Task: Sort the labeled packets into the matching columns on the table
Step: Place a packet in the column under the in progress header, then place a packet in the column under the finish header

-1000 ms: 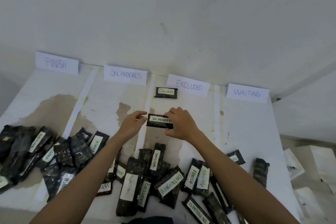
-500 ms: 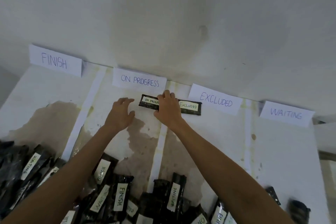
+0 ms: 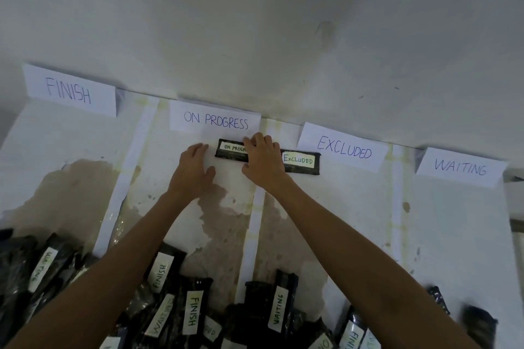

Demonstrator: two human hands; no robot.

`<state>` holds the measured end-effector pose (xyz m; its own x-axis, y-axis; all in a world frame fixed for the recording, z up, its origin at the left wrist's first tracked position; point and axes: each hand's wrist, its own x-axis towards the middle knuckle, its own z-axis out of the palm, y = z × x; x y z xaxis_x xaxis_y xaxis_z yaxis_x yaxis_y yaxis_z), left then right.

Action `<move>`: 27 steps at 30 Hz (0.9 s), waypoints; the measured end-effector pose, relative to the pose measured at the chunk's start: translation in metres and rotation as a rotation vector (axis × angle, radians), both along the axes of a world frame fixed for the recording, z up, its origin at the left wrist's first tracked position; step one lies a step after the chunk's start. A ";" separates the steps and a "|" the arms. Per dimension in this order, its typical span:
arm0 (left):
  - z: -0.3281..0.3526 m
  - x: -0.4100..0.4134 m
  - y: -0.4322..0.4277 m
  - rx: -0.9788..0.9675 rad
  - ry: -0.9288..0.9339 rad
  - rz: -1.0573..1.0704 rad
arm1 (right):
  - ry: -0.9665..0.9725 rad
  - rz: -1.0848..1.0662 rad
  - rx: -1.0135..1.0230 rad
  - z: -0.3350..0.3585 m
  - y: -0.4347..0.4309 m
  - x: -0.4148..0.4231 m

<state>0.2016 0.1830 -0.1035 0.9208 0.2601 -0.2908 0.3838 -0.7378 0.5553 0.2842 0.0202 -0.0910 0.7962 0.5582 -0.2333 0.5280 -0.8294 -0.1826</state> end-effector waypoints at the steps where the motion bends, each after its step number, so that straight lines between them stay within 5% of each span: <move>1: 0.003 -0.003 0.001 -0.018 0.005 -0.004 | 0.006 -0.002 0.002 0.003 -0.002 -0.003; 13: 0.031 -0.148 -0.035 -0.156 -0.104 0.008 | 0.316 0.205 0.007 0.025 -0.022 -0.139; 19: 0.030 -0.221 -0.040 -0.145 -0.054 0.042 | 0.672 0.050 0.100 0.022 -0.015 -0.201; 27: 0.019 -0.247 -0.055 0.004 0.077 -0.034 | 0.685 -0.065 0.132 0.015 -0.010 -0.245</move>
<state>-0.0458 0.1281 -0.0841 0.9041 0.2302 -0.3600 0.3998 -0.7532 0.5224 0.0390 0.0104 -0.0758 0.5272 0.5729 -0.6276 0.2083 -0.8032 -0.5582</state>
